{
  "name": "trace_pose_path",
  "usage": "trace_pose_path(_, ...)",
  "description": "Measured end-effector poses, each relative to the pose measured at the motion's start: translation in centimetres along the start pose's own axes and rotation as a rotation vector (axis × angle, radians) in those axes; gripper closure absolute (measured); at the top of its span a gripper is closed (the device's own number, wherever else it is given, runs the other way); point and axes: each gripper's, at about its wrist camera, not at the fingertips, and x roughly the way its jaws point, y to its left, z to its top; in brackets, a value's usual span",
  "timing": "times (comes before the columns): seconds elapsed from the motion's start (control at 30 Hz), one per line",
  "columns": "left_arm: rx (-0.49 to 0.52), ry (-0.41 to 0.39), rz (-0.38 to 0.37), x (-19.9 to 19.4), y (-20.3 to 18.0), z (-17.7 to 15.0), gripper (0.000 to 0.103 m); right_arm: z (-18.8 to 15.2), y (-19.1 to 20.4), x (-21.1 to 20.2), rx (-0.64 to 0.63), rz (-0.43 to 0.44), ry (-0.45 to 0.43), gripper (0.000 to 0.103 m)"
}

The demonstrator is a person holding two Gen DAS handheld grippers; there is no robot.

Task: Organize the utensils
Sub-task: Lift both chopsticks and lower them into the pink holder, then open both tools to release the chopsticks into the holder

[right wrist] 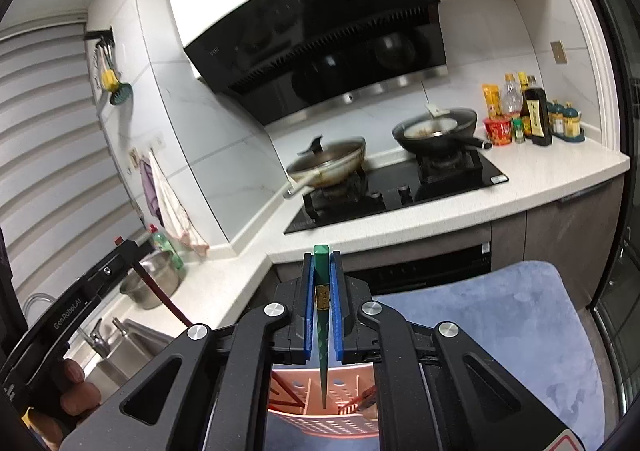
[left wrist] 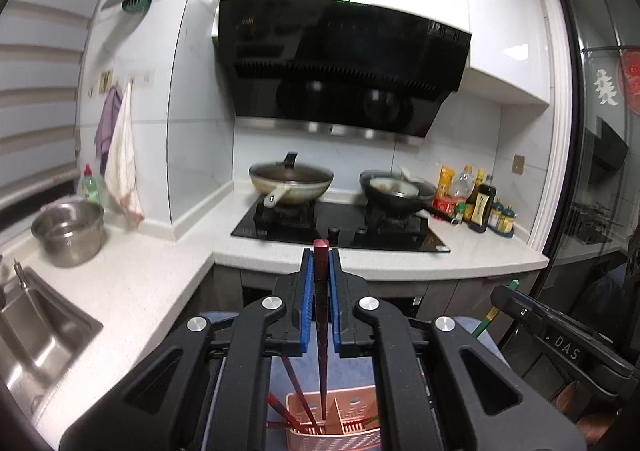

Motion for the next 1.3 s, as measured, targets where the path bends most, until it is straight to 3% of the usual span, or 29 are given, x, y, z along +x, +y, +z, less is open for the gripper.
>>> trace_pose_path(0.6, -0.045, 0.131, 0.015, 3.7, 1.3, -3.8, 0.096, -3.4, -1.6, 4.4, 0.006, -0.051, 0.113, 0.094)
trace_pose_path(0.63, -0.051, 0.134, 0.02, 3.8, 1.4, -3.9, 0.095, -3.4, -1.6, 4.5, 0.006, -0.056, 0.112, 0.093)
trace_pose_path(0.7, -0.063, 0.142, 0.035, 3.9, 1.7, -4.0, 0.074, -3.4, -1.5, 4.5, -0.001, -0.07, 0.108, 0.086)
trace_pose_path(0.77, -0.081, 0.134, 0.044, 3.6, 2.0, -4.1, 0.067, -3.4, -1.5, 4.4, -0.005, -0.073, 0.108, 0.081)
trace_pose_path(0.83, -0.078, 0.129, 0.045, 3.4, 2.0, -4.1, 0.067, -3.4, -1.5, 4.3, 0.001, -0.076, 0.108, 0.076)
trace_pose_path(1.2, -0.062, 0.129, 0.048, 1.5, 1.8, -4.2, 0.065, -3.8, -0.6, 2.1, -0.035, -0.072, 0.094, 0.075)
trace_pose_path(1.3, -0.057, 0.133, 0.051, 0.6, 1.9, -4.7, 0.064, -4.3, -0.7, 1.2, -0.033, -0.068, 0.099, 0.068)
